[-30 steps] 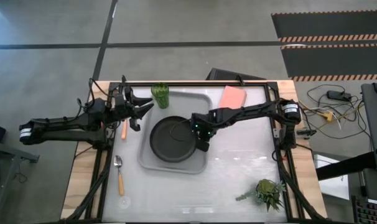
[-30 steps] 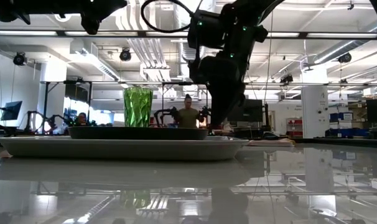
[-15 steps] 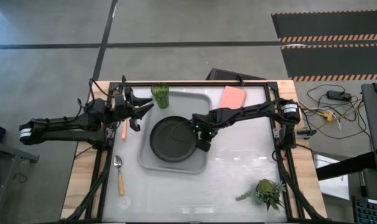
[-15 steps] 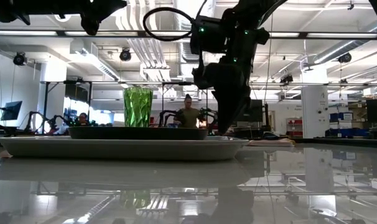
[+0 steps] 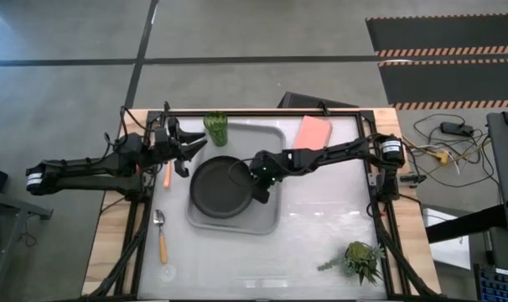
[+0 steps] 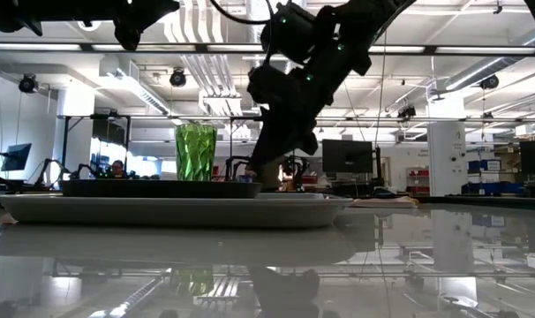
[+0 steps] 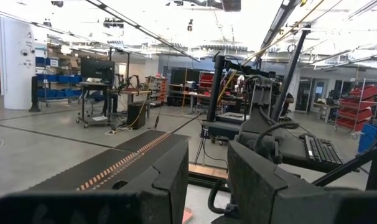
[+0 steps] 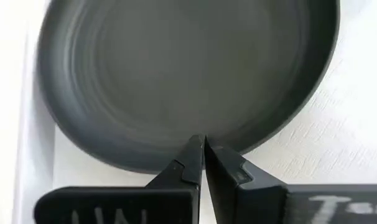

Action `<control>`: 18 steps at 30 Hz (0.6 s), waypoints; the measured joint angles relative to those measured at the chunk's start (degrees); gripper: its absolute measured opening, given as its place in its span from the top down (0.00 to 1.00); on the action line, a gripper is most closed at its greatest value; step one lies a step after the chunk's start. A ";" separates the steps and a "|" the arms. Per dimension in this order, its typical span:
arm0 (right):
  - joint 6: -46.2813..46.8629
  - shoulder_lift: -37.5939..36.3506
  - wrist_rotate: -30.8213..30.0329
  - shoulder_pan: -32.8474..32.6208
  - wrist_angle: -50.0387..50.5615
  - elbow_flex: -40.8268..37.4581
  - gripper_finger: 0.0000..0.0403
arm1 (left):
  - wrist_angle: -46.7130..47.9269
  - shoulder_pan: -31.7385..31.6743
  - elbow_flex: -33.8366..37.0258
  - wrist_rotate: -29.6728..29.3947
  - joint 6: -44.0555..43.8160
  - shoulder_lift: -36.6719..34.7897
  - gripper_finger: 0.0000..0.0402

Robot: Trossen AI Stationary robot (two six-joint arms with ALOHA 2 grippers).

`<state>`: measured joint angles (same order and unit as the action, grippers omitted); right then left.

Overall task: Pick and place plate/cup/fork/spoon on tray
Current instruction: Put the black plate on the gray serving tray to the left of the green cup, then put the yellow fork on the gray serving tray to the right of the black plate

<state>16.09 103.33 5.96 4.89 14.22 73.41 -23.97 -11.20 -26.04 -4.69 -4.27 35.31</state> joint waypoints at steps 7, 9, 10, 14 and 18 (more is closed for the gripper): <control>-4.45 -3.82 -0.15 -0.38 5.97 0.84 0.98 | -0.03 -0.02 0.64 0.00 -0.69 0.18 0.77; -6.06 -5.12 -0.10 -0.94 7.08 0.34 0.98 | 0.06 -0.02 1.26 0.00 -3.41 0.28 0.77; -7.05 -5.72 -0.04 -1.29 7.25 -0.05 0.98 | 0.36 -0.02 1.58 0.00 -4.89 0.30 0.77; -11.47 -9.59 0.06 -2.24 6.96 -2.70 0.98 | 0.99 0.36 3.37 0.04 -11.13 0.44 0.77; -14.67 -15.45 -0.01 -2.77 5.25 -7.04 0.98 | 0.92 2.74 6.75 0.17 -17.32 1.21 0.77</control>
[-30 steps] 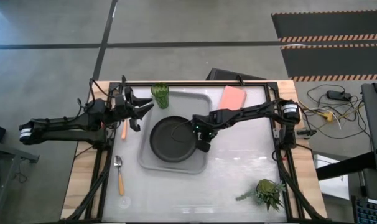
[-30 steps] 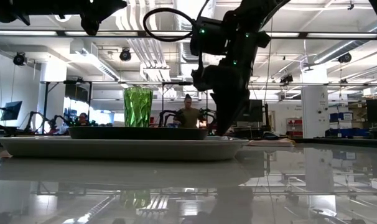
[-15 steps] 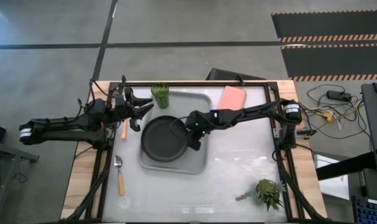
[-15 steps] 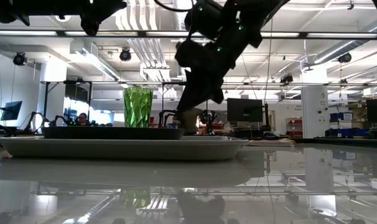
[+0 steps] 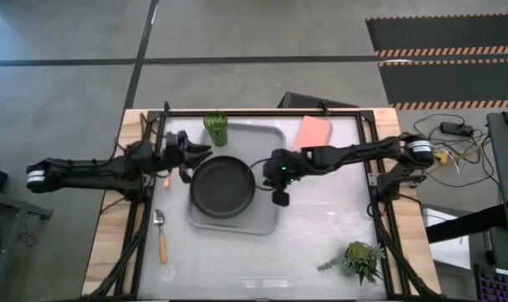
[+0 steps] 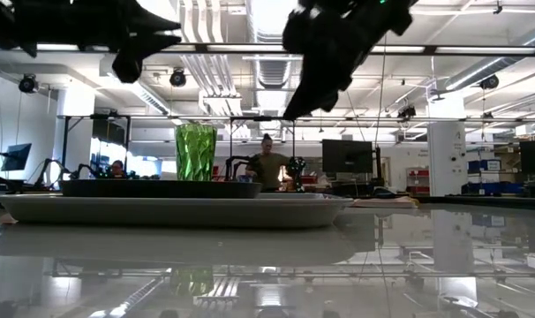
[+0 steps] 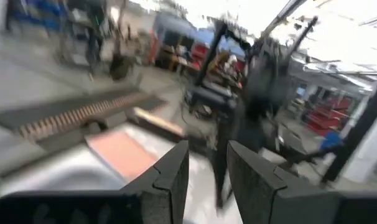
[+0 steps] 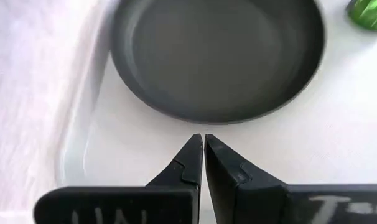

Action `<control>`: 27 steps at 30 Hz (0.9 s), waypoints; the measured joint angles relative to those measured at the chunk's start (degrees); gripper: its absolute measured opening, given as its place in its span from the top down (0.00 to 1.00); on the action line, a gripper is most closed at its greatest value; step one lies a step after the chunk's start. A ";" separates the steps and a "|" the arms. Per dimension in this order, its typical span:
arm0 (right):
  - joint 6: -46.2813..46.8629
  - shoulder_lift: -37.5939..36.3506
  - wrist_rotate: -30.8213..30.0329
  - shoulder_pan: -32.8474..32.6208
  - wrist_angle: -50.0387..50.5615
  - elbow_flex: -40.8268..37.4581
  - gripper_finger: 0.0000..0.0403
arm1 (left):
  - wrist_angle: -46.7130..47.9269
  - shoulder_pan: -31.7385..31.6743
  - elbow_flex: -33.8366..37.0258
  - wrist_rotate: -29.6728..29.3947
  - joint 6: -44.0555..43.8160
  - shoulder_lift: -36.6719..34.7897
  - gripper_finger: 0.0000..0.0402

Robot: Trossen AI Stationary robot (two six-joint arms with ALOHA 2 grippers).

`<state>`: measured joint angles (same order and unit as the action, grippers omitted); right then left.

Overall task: Pick and place plate/cup/fork/spoon on tray
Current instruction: Put the yellow fork on the gray serving tray to the right of the black plate

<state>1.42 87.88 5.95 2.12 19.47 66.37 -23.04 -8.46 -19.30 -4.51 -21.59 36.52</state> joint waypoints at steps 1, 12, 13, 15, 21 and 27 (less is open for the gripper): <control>-0.94 -1.73 -0.01 -0.17 -1.55 -1.61 0.98 | 0.30 0.62 0.93 0.02 -2.08 0.25 0.77; -5.54 -20.31 0.28 -1.54 -26.83 -21.39 0.98 | 44.55 2.69 -3.52 -7.92 -36.64 1.83 0.77; -5.60 -21.67 0.29 -1.51 -27.61 -22.30 0.98 | 51.94 2.68 -5.11 -9.63 -40.18 2.49 0.77; -5.98 -23.80 0.29 -1.52 -27.95 -23.31 0.98 | 63.16 2.68 -8.18 -11.65 -45.84 3.78 0.77; -7.17 -27.13 0.29 -1.52 -28.10 -25.10 0.98 | 81.48 0.83 -15.81 -17.75 -53.25 10.99 0.79; -7.53 -26.95 0.29 -1.52 -27.91 -26.29 0.98 | 83.70 -4.70 -15.45 -17.94 -51.51 20.57 0.89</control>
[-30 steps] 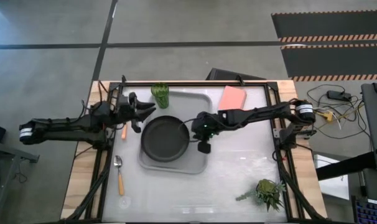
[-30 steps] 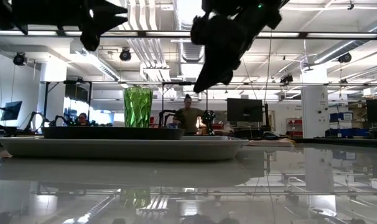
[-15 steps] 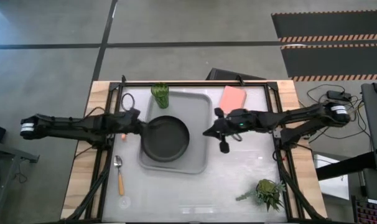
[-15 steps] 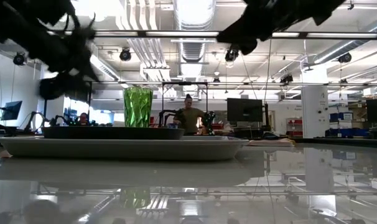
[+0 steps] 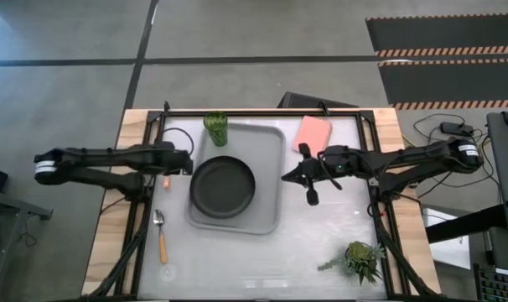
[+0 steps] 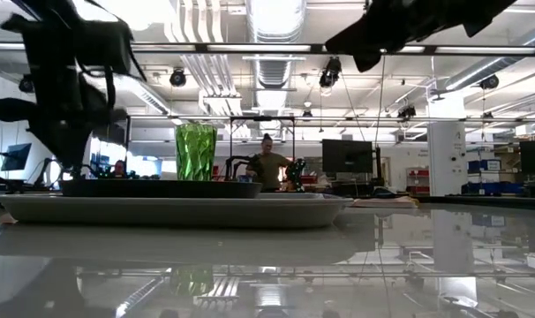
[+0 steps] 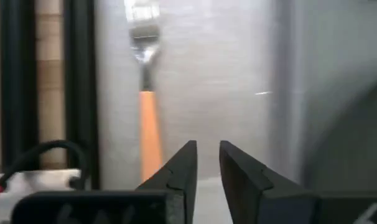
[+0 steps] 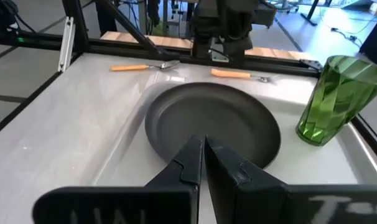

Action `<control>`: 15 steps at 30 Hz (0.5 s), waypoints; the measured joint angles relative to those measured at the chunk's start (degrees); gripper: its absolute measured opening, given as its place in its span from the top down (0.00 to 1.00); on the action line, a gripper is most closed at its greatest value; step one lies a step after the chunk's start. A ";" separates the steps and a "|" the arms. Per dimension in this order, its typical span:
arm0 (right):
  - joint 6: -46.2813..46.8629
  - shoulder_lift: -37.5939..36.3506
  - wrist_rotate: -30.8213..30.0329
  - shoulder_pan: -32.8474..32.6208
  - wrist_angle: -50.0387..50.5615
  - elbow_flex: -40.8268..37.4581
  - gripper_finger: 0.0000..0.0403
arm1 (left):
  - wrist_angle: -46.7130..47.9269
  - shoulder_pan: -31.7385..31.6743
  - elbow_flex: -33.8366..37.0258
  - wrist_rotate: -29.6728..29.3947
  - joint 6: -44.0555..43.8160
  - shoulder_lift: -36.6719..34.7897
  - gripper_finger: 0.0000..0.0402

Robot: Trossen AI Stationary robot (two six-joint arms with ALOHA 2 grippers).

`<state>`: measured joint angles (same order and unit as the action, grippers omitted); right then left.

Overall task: Pick and place plate/cup/fork/spoon on tray
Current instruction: Put the yellow fork on the gray serving tray to the right of the black plate

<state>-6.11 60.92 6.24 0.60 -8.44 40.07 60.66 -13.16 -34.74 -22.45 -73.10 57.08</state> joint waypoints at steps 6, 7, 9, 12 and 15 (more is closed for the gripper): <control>-0.86 1.30 0.20 0.00 0.11 -0.07 0.98 | 0.14 -5.68 1.85 -2.26 0.62 7.30 0.92; -1.11 1.36 0.20 0.00 -0.03 -0.07 0.98 | 0.01 -6.40 2.20 -2.40 0.73 8.17 0.92; -1.51 1.36 0.21 0.00 0.09 -0.07 0.98 | -0.30 -7.55 2.51 -2.45 1.58 9.59 0.92; -1.62 1.30 0.21 0.00 0.02 -0.07 0.98 | -1.84 -8.32 2.58 -2.12 3.16 11.04 0.92; -1.57 1.11 0.22 0.00 0.45 -0.07 0.98 | -3.61 -8.64 2.58 -2.08 4.54 11.41 0.92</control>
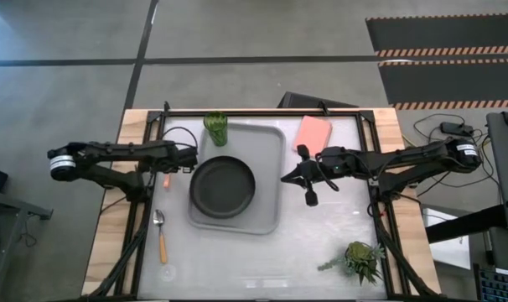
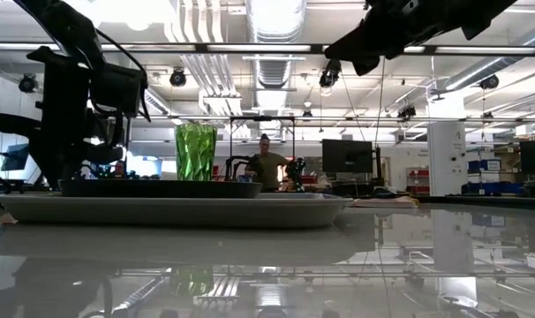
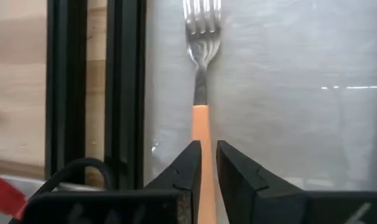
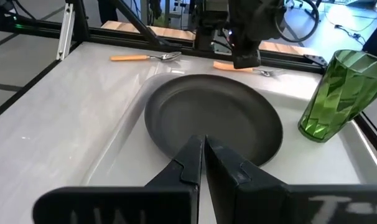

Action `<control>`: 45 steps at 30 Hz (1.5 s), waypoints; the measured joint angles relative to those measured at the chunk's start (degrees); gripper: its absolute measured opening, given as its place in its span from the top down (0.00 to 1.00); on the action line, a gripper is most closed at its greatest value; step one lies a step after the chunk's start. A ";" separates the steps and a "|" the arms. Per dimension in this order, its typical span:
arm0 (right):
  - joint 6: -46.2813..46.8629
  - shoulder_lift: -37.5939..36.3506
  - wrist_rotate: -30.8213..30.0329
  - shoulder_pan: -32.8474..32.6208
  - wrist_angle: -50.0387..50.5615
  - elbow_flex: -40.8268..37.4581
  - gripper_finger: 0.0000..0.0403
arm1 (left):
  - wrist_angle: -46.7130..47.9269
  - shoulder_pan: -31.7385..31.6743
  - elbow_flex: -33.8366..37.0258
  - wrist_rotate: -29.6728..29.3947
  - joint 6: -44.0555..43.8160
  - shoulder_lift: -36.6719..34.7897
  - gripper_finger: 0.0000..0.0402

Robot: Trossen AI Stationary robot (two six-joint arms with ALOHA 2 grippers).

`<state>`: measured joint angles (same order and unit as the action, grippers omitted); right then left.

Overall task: Pick and place plate/cup/fork/spoon on tray
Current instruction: Put the yellow fork on the gray serving tray to the right of the black plate

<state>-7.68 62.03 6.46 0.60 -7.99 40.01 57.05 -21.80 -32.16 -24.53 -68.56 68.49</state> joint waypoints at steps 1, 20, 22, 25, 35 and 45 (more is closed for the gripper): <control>0.04 -0.03 0.00 0.00 0.17 0.00 0.98 | -0.19 -0.04 0.00 0.00 0.17 0.00 0.91; 3.17 -0.22 -0.01 0.00 10.63 -0.04 0.98 | -3.59 -1.07 6.11 1.53 0.60 -0.28 0.66; 3.16 -0.29 -0.02 0.00 10.73 -0.04 0.98 | -4.15 -1.07 6.55 1.56 0.52 -0.36 0.65; 3.21 -0.39 0.00 0.00 10.71 -0.04 0.98 | -4.36 -1.07 6.97 1.70 0.37 -0.38 0.65; 3.12 -0.43 -0.02 0.00 10.71 -0.04 0.98 | -4.81 -1.07 7.19 2.13 0.35 -0.50 0.69; 2.49 -0.43 -0.02 0.00 10.68 -0.04 0.98 | -5.86 -1.07 7.26 2.71 -0.02 -0.48 0.88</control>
<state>-5.19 61.60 6.44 0.60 2.70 39.97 51.18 -22.87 -24.91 -21.82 -68.58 68.01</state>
